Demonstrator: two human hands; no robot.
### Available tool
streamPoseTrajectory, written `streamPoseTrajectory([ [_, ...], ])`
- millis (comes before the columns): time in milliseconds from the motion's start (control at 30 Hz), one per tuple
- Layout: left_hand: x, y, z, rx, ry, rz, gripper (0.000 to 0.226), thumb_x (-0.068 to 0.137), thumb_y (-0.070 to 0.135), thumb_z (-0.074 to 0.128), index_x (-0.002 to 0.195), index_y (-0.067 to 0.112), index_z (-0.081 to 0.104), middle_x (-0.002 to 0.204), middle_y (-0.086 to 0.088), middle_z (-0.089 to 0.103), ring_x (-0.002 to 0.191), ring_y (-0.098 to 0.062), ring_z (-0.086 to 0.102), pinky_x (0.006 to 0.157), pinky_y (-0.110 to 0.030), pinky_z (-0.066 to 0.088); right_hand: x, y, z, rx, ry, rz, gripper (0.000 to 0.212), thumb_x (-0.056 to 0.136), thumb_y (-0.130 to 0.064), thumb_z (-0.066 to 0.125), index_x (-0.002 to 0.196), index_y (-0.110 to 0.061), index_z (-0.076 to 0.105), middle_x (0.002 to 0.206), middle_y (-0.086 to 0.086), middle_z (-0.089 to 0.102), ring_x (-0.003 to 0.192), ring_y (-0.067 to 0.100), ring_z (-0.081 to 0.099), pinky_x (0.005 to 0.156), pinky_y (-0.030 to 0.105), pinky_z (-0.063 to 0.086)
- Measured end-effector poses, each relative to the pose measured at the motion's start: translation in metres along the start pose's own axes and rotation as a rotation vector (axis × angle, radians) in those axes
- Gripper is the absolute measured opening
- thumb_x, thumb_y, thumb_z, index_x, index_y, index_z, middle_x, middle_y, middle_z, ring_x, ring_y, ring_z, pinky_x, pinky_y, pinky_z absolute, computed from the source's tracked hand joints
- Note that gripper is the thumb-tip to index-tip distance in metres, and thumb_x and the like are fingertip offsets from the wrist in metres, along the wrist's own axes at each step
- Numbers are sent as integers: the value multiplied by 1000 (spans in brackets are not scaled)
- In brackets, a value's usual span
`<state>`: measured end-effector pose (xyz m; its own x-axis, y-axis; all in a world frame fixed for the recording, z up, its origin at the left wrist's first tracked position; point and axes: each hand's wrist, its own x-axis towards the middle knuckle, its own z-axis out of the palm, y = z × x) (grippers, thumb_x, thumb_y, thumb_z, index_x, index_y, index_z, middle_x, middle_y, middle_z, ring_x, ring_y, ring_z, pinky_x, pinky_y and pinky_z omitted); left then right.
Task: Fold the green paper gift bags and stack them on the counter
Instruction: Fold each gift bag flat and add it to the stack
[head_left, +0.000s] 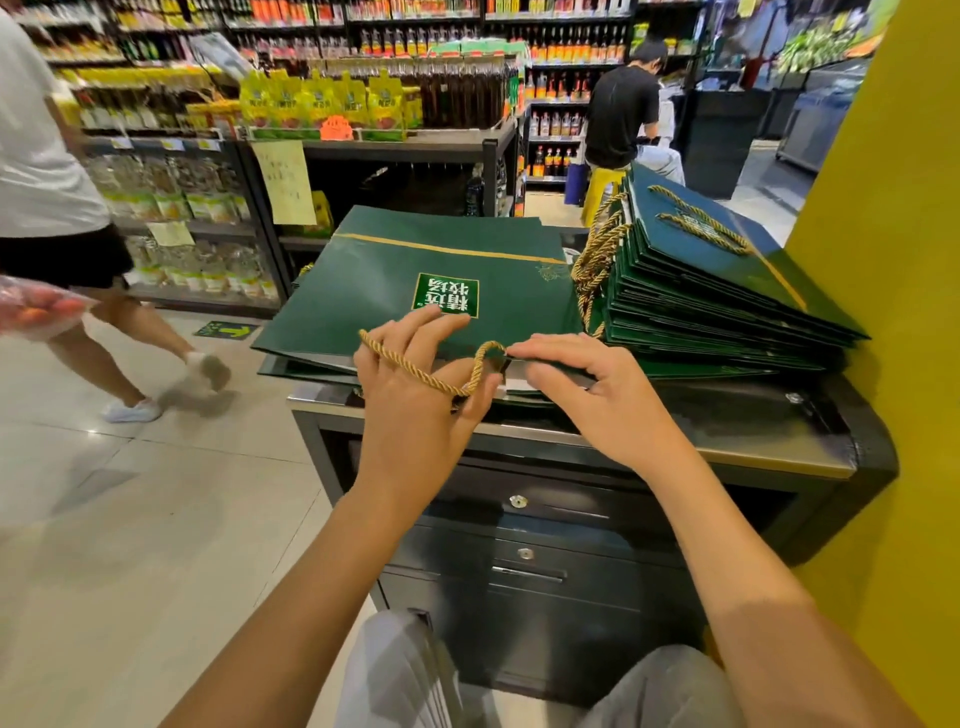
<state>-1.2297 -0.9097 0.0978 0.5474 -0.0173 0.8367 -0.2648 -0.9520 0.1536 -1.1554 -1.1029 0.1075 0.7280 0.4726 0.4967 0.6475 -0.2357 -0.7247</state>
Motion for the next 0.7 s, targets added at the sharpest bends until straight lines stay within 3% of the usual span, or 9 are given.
streamPoseTrajectory([
  [200,2,9,16,25,0,-71,13,88,34,75,88,21,79,127,1,67,130,-22,47,106,-43,20,0,2,1,-34,10,-28,21,100,-19,64,114,-29,77,113,-27,69,116,4,59,105,55,42],
  [400,4,10,17,-60,-2,-64,8,88,24,75,95,22,77,114,6,70,119,-17,53,103,-43,23,1,3,-1,-33,10,-40,23,99,-16,63,114,-28,76,113,-27,68,114,2,59,106,56,42],
  [533,4,6,8,-89,-75,-47,9,86,25,75,94,24,77,111,10,71,111,-14,58,99,-35,22,1,6,0,-39,20,-44,25,97,-15,65,116,-28,76,112,-32,67,118,-1,57,107,55,41],
  [633,1,4,1,-137,-161,-58,16,83,30,67,95,22,75,116,12,70,116,-13,58,100,-35,22,1,8,0,-38,22,-31,25,97,-16,66,116,-30,75,114,-29,68,121,-1,56,111,57,38],
  [700,-1,4,-5,-172,-227,-63,15,81,34,60,85,23,70,122,12,67,121,-13,57,98,-34,22,0,9,-1,-48,23,-28,25,97,-17,66,116,-30,75,116,-26,69,121,-2,56,112,58,37],
])
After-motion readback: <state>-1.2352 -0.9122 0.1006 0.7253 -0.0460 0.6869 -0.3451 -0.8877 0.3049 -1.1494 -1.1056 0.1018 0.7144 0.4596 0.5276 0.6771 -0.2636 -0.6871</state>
